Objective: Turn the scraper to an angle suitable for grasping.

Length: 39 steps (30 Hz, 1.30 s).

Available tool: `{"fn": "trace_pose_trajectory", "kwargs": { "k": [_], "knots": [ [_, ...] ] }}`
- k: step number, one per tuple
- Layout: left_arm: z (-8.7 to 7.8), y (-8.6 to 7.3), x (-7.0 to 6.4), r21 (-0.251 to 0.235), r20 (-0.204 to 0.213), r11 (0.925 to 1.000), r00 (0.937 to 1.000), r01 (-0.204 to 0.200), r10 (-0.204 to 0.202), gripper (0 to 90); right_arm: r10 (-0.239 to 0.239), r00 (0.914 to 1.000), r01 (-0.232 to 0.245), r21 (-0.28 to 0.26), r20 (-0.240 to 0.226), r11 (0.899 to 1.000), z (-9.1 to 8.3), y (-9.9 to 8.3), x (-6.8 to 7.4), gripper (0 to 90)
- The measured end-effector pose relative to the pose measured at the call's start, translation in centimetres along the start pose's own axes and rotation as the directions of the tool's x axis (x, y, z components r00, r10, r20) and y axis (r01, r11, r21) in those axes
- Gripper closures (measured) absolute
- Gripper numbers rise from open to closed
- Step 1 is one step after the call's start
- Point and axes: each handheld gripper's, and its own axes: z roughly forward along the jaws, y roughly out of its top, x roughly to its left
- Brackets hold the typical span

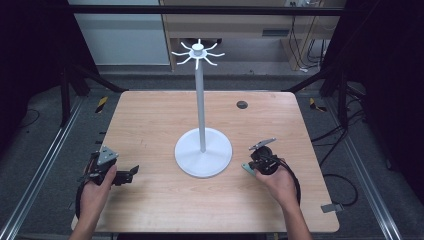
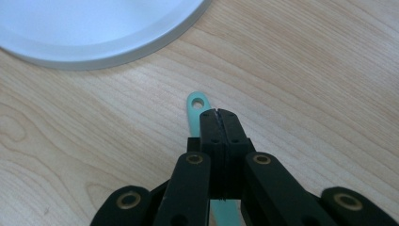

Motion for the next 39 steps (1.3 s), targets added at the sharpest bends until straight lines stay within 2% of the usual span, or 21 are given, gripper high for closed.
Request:
{"fn": "trace_pose_trajectory", "kwargs": {
  "k": [6, 16, 22, 23, 26, 28, 30, 33, 39],
  "knots": [
    [-0.1, 0.0, 0.1, -0.002, -0.003, 1.0000, 1.0000, 0.003, -0.003, 2.8, -0.051, 0.9986, 0.050, 0.047, 0.013, 0.998, -0.2, 0.4, 0.4, 81.6],
    [0.0, 0.0, -0.1, -0.001, 0.004, 1.0000, 1.0000, 0.000, 0.000, 2.8, -0.074, 0.9972, 0.073, 0.105, 0.007, 0.992, -0.2, 1.7, 0.6, 65.8],
    [0.0, 0.0, -0.1, -0.003, 0.006, 1.0000, 1.0000, 0.001, -0.001, 2.8, -0.083, 0.9965, 0.082, 0.131, 0.005, 0.988, -0.2, 2.1, 0.3, 60.3],
    [0.0, 0.0, -0.1, -0.002, 0.007, 1.0000, 1.0000, 0.001, -0.001, 2.8, -0.081, 0.9967, 0.081, 0.147, -0.005, 0.986, -0.1, 2.3, 0.2, 55.6],
    [0.1, 0.0, -0.2, -0.005, 0.006, 1.0000, 1.0000, 0.000, 0.000, 2.8, -0.097, 0.9950, 0.100, 0.161, -0.025, 0.982, 0.1, 2.4, -0.1, 55.5],
    [0.1, 0.1, -0.2, -0.001, 0.007, 1.0000, 1.0000, -0.002, 0.002, 2.8, -0.088, 0.9958, 0.091, 0.172, -0.027, 0.981, 0.2, 2.5, 0.0, 56.8],
    [0.1, 0.1, -0.2, -0.001, 0.008, 1.0000, 1.0000, -0.002, 0.002, 2.8, -0.109, 0.9936, 0.113, 0.187, -0.031, 0.976, 0.5, 2.6, 0.0, 60.2],
    [0.1, 0.1, -0.2, 0.000, 0.008, 1.0000, 1.0000, -0.002, 0.002, 2.8, -0.116, 0.9927, 0.120, 0.207, -0.031, 0.971, 0.9, 2.7, 0.1, 62.6],
    [0.1, 0.1, -0.2, 0.002, 0.009, 1.0000, 0.9999, -0.005, 0.005, 2.8, -0.113, 0.9933, 0.116, 0.225, -0.027, 0.968, 1.4, 2.9, 0.2, 62.7]
  ]
}}
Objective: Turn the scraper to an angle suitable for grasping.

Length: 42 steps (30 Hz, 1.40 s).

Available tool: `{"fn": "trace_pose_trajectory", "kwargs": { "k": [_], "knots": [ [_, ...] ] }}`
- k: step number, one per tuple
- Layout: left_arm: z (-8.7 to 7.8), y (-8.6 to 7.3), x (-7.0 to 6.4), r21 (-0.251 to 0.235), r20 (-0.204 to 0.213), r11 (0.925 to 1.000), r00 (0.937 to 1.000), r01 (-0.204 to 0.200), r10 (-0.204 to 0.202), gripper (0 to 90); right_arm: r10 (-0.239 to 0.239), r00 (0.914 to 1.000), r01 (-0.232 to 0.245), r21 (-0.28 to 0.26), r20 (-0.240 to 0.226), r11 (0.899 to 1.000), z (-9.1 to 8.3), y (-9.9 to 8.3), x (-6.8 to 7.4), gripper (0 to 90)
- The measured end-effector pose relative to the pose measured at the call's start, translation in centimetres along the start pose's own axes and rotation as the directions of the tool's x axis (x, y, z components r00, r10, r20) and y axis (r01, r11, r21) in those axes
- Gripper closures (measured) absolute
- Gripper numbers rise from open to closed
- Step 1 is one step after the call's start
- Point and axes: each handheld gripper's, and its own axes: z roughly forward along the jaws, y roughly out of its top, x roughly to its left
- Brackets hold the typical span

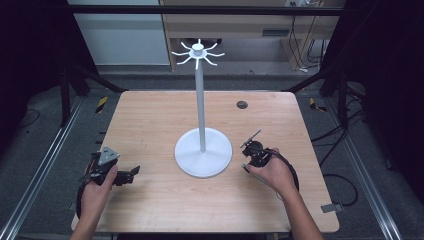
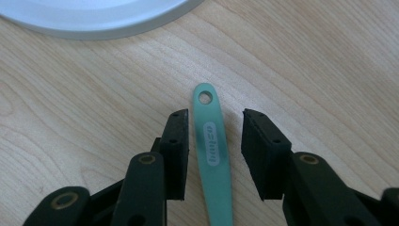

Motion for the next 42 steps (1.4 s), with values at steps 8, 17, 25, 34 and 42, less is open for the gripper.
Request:
{"fn": "trace_pose_trajectory", "kwargs": {
  "k": [8, 17, 25, 34, 42],
  "knots": [
    [0.0, 0.0, 0.0, 0.002, 0.001, 1.0000, 1.0000, -0.002, 0.002, 2.8, 0.004, 1.0000, -0.004, 0.027, -0.006, 1.000, 0.6, 0.0, -0.1, 63.9],
    [0.0, 0.0, 0.0, 0.002, 0.001, 1.0000, 1.0000, -0.002, 0.002, 2.8, 0.009, 0.9995, -0.008, 0.053, -0.031, 0.999, 0.9, 0.1, -0.2, 71.7],
    [0.0, 0.0, 0.1, 0.002, 0.001, 1.0000, 1.0000, 0.000, 0.000, 2.8, 0.035, 0.9987, -0.034, 0.019, -0.037, 0.999, 0.4, -0.3, -0.7, 74.3],
    [0.1, 0.0, 0.0, 0.004, 0.002, 1.0000, 1.0000, -0.004, 0.004, 2.8, 0.097, 0.9943, -0.102, -0.119, -0.043, 0.988, -2.5, -1.3, -1.7, 74.5],
    [0.2, 0.0, -0.1, 0.007, 0.007, 1.0000, 1.0000, -0.005, 0.004, 2.8, 0.116, 0.9930, -0.118, -0.208, -0.023, 0.971, -4.5, -1.8, -1.9, 74.6]
  ]
}}
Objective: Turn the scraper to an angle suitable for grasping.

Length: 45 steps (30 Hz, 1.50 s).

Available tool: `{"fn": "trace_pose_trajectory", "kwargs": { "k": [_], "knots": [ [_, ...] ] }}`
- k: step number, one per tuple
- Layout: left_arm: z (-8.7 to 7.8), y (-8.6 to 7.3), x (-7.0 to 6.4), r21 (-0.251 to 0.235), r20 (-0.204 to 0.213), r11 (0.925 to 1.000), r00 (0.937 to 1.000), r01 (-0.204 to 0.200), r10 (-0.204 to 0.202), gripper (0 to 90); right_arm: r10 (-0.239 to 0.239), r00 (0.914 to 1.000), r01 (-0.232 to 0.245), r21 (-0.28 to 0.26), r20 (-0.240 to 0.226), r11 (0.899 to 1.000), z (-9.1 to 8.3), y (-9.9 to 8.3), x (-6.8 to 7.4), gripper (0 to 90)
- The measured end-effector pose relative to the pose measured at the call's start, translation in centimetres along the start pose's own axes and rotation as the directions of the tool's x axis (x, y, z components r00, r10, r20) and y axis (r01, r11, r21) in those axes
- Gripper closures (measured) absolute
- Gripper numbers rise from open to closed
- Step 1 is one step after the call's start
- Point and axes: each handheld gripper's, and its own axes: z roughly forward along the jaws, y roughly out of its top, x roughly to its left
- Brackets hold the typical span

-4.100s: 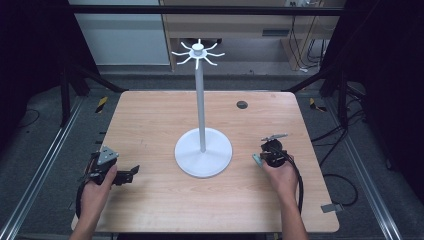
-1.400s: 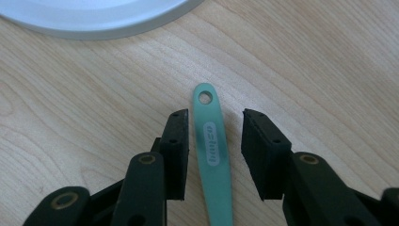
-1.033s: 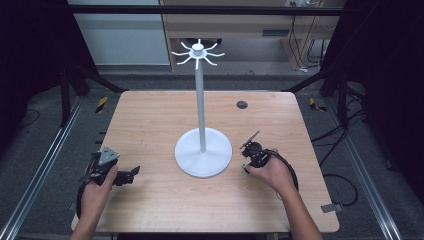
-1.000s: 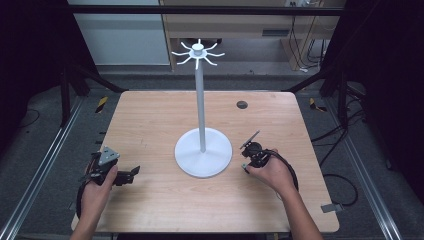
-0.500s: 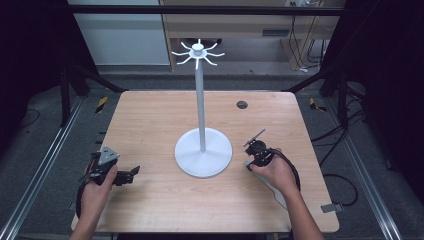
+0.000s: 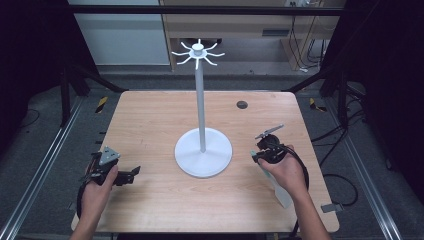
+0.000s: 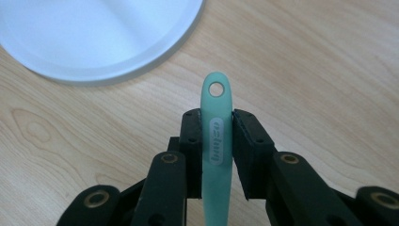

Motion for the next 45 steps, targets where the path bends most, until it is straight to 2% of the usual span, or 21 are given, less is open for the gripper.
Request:
{"fn": "trace_pose_trajectory", "kwargs": {
  "k": [2, 11, 18, 21, 31, 36, 45],
  "knots": [
    [0.1, 0.0, -0.1, 0.004, 0.001, 1.0000, 1.0000, -0.003, 0.003, 2.8, 0.002, 1.0000, -0.002, -0.033, 0.007, 0.999, -0.6, 0.1, 0.0, 74.6],
    [0.1, -0.1, -0.3, 0.002, 0.014, 1.0000, 0.9999, 0.002, -0.002, 2.8, 0.017, 0.9998, -0.015, -0.122, 0.013, 0.992, -3.2, 0.0, 0.0, 74.7],
    [0.0, -0.1, -0.2, 0.004, 0.009, 1.0000, 0.9999, 0.006, -0.006, 2.8, 0.032, 0.9994, -0.029, -0.191, 0.011, 0.981, -5.3, 0.0, -0.8, 74.8],
    [-0.1, -0.1, -0.1, 0.005, 0.009, 1.0000, 0.9999, 0.008, -0.008, 2.8, 0.050, 0.9988, -0.048, -0.221, 0.001, 0.974, -6.3, 0.0, -1.3, 74.8],
    [-0.1, -0.2, 0.0, 0.004, 0.007, 1.0000, 0.9999, 0.008, -0.008, 2.8, 0.069, 0.9976, -0.065, -0.279, 0.005, 0.958, -8.5, 0.1, -1.9, 74.8],
    [-0.1, -0.1, 0.0, 0.001, 0.009, 1.0000, 0.9999, 0.009, -0.009, 2.8, 0.072, 0.9974, -0.067, -0.319, 0.005, 0.945, -9.5, 0.6, -1.9, 74.8],
    [-0.1, -0.1, 0.1, 0.006, 0.010, 1.0000, 0.9999, 0.007, -0.007, 2.8, 0.074, 0.9972, -0.070, -0.399, -0.005, 0.914, -10.9, 1.2, -1.7, 74.8]
  ]
}}
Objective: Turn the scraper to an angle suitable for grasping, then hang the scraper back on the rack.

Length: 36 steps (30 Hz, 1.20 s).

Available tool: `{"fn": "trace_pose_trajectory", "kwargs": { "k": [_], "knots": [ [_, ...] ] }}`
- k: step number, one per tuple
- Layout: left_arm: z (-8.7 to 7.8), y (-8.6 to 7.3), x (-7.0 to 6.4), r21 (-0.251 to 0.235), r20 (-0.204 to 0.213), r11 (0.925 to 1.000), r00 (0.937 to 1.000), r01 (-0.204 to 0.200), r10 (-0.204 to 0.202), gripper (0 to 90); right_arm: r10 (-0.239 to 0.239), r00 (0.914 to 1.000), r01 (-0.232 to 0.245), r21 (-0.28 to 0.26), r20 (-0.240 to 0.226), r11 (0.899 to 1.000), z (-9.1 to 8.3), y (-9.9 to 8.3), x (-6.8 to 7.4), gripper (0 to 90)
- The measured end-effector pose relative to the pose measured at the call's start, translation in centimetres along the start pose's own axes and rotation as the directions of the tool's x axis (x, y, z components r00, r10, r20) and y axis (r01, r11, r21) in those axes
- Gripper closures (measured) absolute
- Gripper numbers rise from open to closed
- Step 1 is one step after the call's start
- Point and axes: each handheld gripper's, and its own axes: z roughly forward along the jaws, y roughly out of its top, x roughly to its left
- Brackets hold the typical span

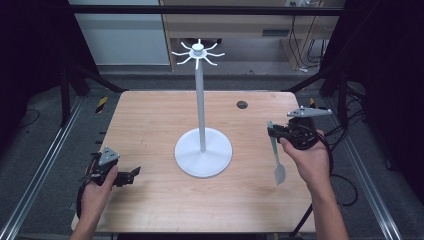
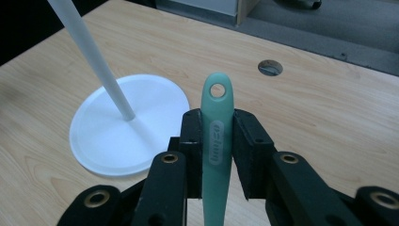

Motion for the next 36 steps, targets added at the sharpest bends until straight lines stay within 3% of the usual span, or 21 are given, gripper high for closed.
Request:
{"fn": "trace_pose_trajectory", "kwargs": {
  "k": [16, 24, 36],
  "knots": [
    [0.0, 0.0, 0.0, -0.007, -0.001, 1.0000, 1.0000, 0.007, -0.007, 2.8, -0.017, 0.9997, 0.015, -0.062, -0.017, 0.998, -0.9, 1.9, 0.9, 74.8],
    [-0.1, 0.0, 0.1, -0.005, -0.007, 1.0000, 1.0000, 0.005, -0.005, 2.8, -0.026, 0.9987, 0.020, -0.121, -0.044, 0.992, -1.4, 3.2, 1.8, 74.8],
    [0.1, 0.0, 0.0, -0.004, -0.005, 1.0000, 1.0000, 0.008, -0.008, 2.8, -0.039, 0.9975, 0.030, -0.151, -0.059, 0.988, -1.7, 4.3, 2.7, 74.8]
  ]
}}
